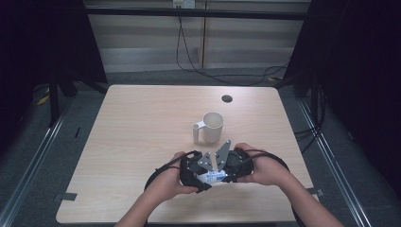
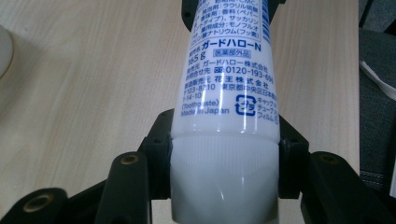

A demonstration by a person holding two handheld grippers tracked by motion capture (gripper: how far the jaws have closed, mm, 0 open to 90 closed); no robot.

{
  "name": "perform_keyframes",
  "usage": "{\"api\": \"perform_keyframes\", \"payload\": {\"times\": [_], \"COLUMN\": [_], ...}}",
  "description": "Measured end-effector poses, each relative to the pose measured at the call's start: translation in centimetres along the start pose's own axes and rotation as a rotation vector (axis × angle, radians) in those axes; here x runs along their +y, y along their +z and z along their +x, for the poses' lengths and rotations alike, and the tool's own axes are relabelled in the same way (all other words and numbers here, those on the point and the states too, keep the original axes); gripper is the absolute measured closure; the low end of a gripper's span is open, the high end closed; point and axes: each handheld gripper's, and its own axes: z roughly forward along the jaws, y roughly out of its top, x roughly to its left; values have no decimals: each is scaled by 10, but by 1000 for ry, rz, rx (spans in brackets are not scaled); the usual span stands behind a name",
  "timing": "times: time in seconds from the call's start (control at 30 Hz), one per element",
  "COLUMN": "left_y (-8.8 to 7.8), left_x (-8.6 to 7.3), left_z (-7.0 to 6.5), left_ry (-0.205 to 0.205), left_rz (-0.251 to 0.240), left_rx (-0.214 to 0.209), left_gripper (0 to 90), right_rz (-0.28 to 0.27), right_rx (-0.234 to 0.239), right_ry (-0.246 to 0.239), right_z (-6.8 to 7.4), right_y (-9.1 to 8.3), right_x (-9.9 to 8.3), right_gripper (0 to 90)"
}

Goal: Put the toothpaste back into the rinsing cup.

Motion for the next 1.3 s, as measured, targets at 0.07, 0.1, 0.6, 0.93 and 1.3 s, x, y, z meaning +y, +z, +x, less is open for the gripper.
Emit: {"api": "perform_keyframes", "payload": {"times": [0.07, 0.1, 0.6, 0.93, 1.3], "left_y": [1, 1, -5, -6, -3], "left_x": [0, 0, -1, 0, 0], "left_z": [0, 0, -4, -1, -1], "left_ry": [-7, -8, -42, -15, -32], "left_rz": [7, 15, 49, 41, 46], "left_rx": [5, 8, 36, 21, 14], "left_gripper": [523, 524, 529, 525, 520], "right_rz": [-9, -9, -69, -79, -51], "right_rx": [3, -3, -6, -11, -21], "right_ry": [2, -3, -7, -28, -55], "right_z": [0, 0, -1, 0, 0], "right_y": [-1, -1, -1, -5, -4], "right_x": [0, 1, 2, 0, 2], "right_gripper": [676, 677, 656, 680, 681]}}
